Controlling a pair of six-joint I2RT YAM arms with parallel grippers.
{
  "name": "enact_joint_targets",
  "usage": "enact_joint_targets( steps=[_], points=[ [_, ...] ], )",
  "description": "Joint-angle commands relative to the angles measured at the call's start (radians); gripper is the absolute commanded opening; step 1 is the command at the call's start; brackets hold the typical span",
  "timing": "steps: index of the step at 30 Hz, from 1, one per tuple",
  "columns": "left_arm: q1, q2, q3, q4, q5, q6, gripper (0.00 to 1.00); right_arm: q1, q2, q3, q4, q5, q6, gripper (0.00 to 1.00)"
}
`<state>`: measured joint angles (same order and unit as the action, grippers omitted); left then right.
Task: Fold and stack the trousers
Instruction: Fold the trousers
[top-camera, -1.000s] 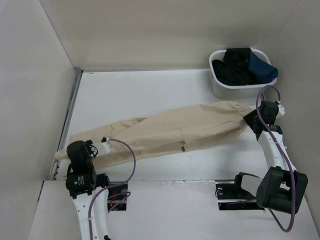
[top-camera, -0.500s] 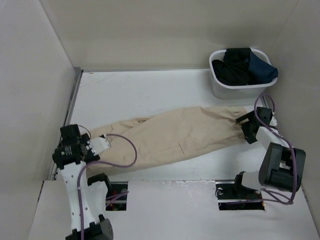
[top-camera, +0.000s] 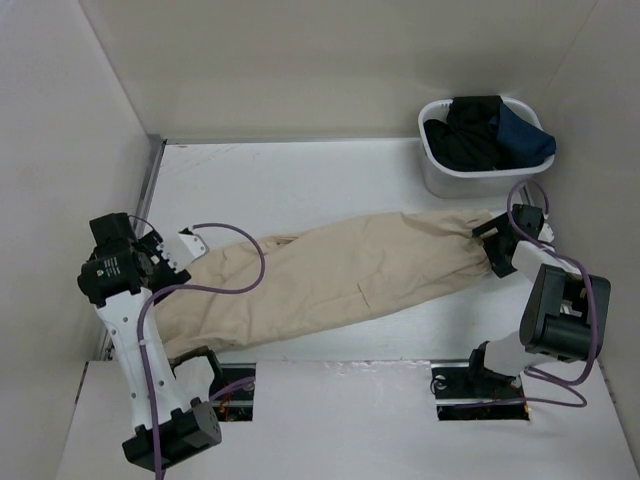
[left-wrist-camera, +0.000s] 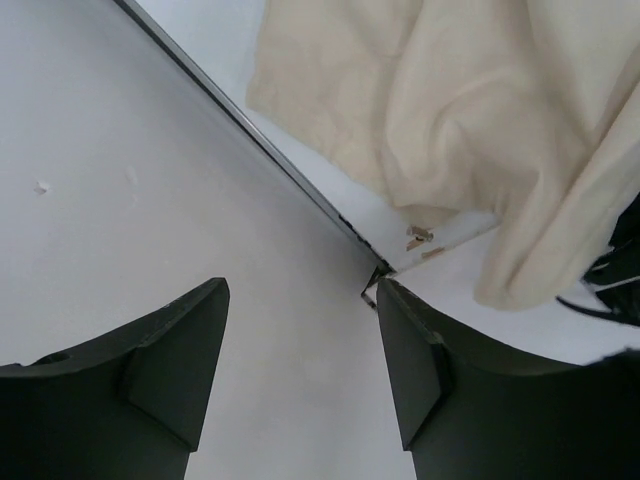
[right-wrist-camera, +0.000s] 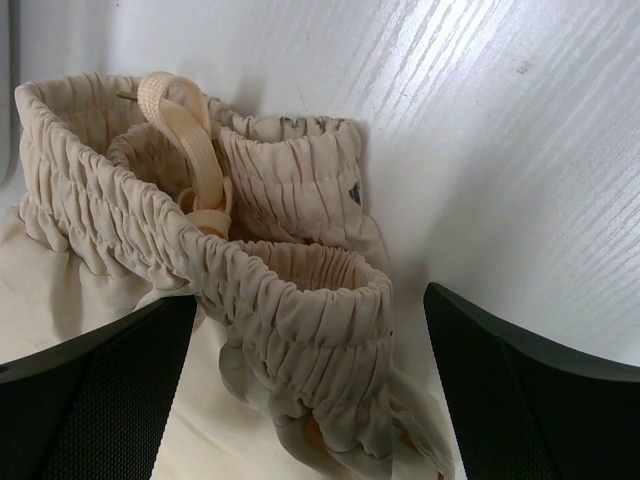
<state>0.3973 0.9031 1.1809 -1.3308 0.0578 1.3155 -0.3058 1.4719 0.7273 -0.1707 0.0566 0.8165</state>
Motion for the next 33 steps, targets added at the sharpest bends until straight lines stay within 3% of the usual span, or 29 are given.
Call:
enact_joint_targets(
  steps=[1,4,9,15,22,28,33],
  points=[
    [0.044,-0.004,0.054,-0.244,0.137,-0.045,0.60,0.013,0.045,0.024,0.005,0.031,-0.005,1.00],
    [0.103,0.014,-0.061,-0.014,0.163,-0.111,0.63,0.024,0.067,0.035,0.008,0.031,0.003,1.00],
    [0.073,0.172,-0.294,0.073,0.048,-0.102,0.58,0.038,0.090,0.060,0.005,0.031,0.003,1.00],
    [0.018,0.281,-0.385,0.200,-0.018,-0.097,0.60,0.044,0.090,0.063,0.011,0.042,0.003,1.00],
    [0.044,0.378,-0.350,0.217,-0.053,-0.163,0.57,0.059,0.100,0.057,0.033,0.043,0.016,1.00],
    [0.104,0.373,-0.241,0.228,-0.038,-0.134,0.61,0.063,0.110,0.064,0.033,0.049,0.013,1.00],
    [0.075,0.461,-0.256,0.223,-0.052,-0.137,0.59,0.069,0.119,0.090,0.027,0.068,0.001,1.00]
  ],
)
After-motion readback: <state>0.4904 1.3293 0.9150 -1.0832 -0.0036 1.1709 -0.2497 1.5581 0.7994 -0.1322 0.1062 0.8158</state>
